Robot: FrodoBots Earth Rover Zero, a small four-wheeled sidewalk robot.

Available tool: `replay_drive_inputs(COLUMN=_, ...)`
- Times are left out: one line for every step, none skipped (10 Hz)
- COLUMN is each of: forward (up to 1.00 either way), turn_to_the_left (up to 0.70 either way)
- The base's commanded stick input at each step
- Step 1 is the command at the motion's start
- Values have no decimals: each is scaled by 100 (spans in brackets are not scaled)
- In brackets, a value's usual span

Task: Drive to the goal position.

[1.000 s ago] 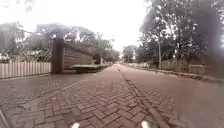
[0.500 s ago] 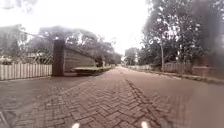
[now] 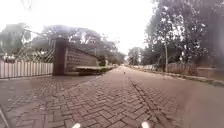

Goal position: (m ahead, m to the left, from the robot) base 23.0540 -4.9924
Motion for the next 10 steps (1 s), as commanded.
replay_drive_inputs(forward=50, turn_to_the_left=8)
replay_drive_inputs(forward=50, turn_to_the_left=3)
replay_drive_inputs(forward=50, turn_to_the_left=0)
replay_drive_inputs(forward=50, turn_to_the_left=0)
replay_drive_inputs(forward=50, turn_to_the_left=0)
replay_drive_inputs(forward=50, turn_to_the_left=0)
replay_drive_inputs(forward=50, turn_to_the_left=0)
replay_drive_inputs(forward=50, turn_to_the_left=0)
replay_drive_inputs(forward=50, turn_to_the_left=0)
replay_drive_inputs(forward=50, turn_to_the_left=0)
